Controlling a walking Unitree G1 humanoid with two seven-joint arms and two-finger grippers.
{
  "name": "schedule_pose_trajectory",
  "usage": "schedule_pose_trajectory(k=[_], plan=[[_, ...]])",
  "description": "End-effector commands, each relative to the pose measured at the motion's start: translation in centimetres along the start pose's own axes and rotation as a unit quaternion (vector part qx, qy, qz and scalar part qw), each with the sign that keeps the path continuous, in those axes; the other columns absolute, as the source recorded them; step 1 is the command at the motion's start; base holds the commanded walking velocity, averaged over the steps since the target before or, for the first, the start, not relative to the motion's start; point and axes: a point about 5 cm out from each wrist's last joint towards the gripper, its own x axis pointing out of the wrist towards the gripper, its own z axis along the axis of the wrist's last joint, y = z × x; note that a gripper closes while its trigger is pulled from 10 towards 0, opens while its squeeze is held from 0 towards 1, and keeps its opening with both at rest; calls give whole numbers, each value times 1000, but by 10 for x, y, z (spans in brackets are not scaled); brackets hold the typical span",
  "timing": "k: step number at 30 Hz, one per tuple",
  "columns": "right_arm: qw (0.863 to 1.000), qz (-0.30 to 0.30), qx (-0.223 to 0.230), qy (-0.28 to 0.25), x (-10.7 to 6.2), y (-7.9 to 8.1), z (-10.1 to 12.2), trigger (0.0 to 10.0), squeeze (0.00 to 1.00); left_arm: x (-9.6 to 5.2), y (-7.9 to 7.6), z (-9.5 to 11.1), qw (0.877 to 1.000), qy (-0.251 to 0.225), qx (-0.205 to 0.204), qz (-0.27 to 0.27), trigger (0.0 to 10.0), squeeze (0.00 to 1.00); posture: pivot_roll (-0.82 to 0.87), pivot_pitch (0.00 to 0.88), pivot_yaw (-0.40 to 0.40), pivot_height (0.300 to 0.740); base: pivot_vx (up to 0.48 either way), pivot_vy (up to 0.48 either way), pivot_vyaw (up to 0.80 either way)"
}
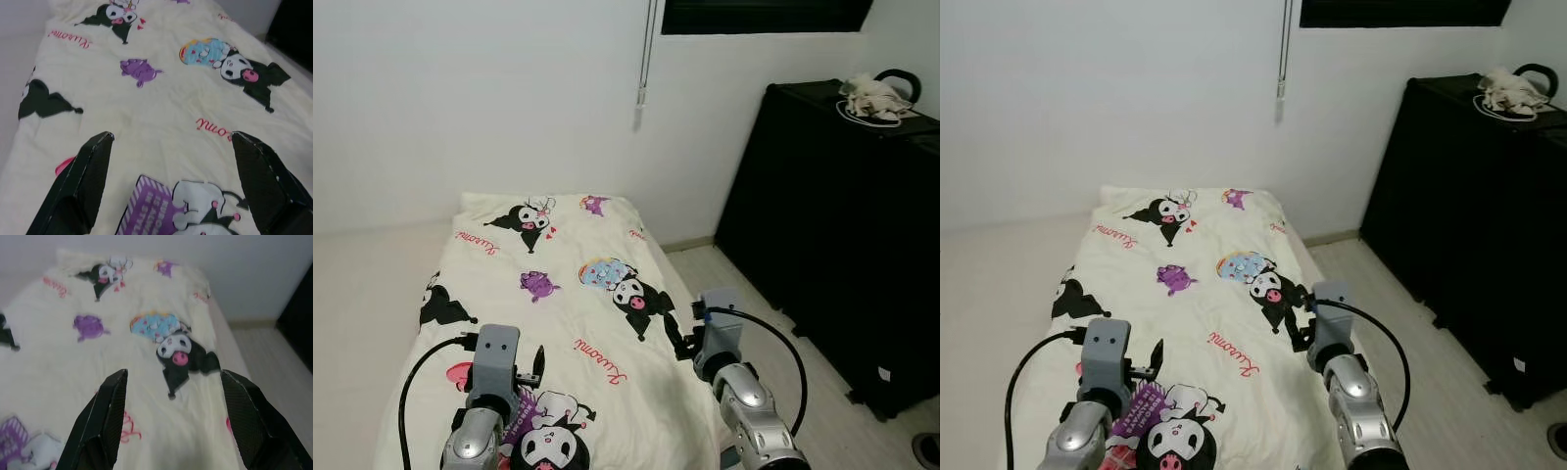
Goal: Clean up the room
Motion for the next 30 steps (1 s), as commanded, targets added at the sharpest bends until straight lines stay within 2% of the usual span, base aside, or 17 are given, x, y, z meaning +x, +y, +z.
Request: schedule_pose_trajectory(k=[1, 7, 10, 12, 23, 30], plan=[[999, -7, -15, 45, -3, -1, -17, 10000, 0, -2, 1, -10, 1000, 18, 3, 2, 10000, 0, -13, 72, -74, 740, 0, 0, 0], [995, -29, -30, 94, -7, -6, -39, 10000, 0, -3, -2, -18, 999, 33, 3, -11, 10000, 0, -10, 69, -70, 740, 0, 0, 0], [995, -39, -22, 91, -7, -10, -39, 10000, 0, -3, -4, -21, 999, 40, 7, -15, 10000, 0, -11, 66, -68, 740, 0, 0, 0], [995, -60, -12, 81, -6, -17, -36, 10000, 0, 0, -7, -21, 999, 38, 3, -23, 10000, 0, -12, 64, -63, 740, 0, 0, 0], [996, -57, -7, 70, -2, -19, -31, 10000, 0, 5, -8, -16, 999, 29, 0, -21, 10000, 0, -13, 59, -64, 740, 0, 0, 0], [996, -47, -21, 66, -1, -14, -31, 10000, 0, 6, -11, -14, 999, 25, 3, -26, 10000, 0, -14, 57, -63, 740, 0, -480, 800]])
